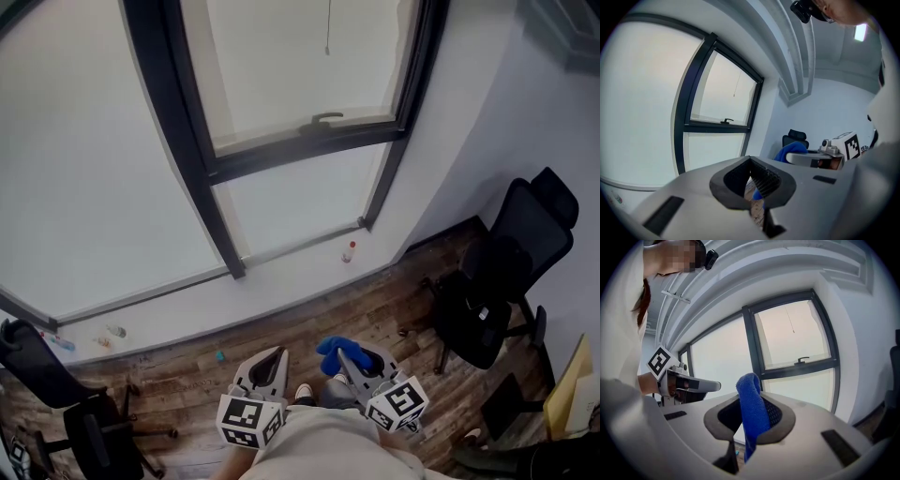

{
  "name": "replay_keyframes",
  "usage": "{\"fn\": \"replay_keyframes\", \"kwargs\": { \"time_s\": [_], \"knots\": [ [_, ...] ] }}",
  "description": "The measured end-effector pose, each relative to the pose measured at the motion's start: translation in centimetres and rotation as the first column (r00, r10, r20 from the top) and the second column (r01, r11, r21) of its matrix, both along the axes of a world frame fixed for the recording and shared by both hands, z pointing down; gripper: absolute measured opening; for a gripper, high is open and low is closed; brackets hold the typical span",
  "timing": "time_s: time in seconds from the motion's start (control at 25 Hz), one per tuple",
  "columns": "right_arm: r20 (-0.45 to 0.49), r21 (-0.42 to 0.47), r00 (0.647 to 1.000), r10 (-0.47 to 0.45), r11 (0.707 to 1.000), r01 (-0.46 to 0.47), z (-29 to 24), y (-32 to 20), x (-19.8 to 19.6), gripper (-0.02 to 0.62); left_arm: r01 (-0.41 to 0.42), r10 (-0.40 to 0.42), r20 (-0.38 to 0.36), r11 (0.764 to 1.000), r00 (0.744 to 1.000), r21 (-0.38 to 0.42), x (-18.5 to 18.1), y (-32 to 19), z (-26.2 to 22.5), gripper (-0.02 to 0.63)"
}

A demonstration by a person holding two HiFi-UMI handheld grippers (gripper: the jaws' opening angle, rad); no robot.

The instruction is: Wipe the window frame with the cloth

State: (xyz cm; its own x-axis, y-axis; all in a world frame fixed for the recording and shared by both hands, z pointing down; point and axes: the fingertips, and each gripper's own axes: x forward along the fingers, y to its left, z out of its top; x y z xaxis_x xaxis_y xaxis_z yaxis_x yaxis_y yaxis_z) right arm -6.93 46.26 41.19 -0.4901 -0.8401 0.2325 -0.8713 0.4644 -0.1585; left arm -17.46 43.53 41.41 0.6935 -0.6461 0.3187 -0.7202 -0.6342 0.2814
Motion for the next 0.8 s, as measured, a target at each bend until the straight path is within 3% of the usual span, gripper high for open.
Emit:
{"fn": "replay_keyframes", "kwargs": {
  "time_s": [0.36,0.8],
  "knots": [
    [0.010,0.001,0.999,-0.045,0.999,0.045,0.7,-4.5,1.9,0.051,0.025,-0.025,0.001,1.000,1.000,-0.010,1.8,-3.5,0.7,0.005],
    [0.019,0.065,0.977,-0.211,0.976,0.209,-1.4,-18.8,4.2,0.051,0.199,-0.199,-0.007,0.979,0.980,0.050,4.0,-15.7,-2.2,0.005]
  ]
}}
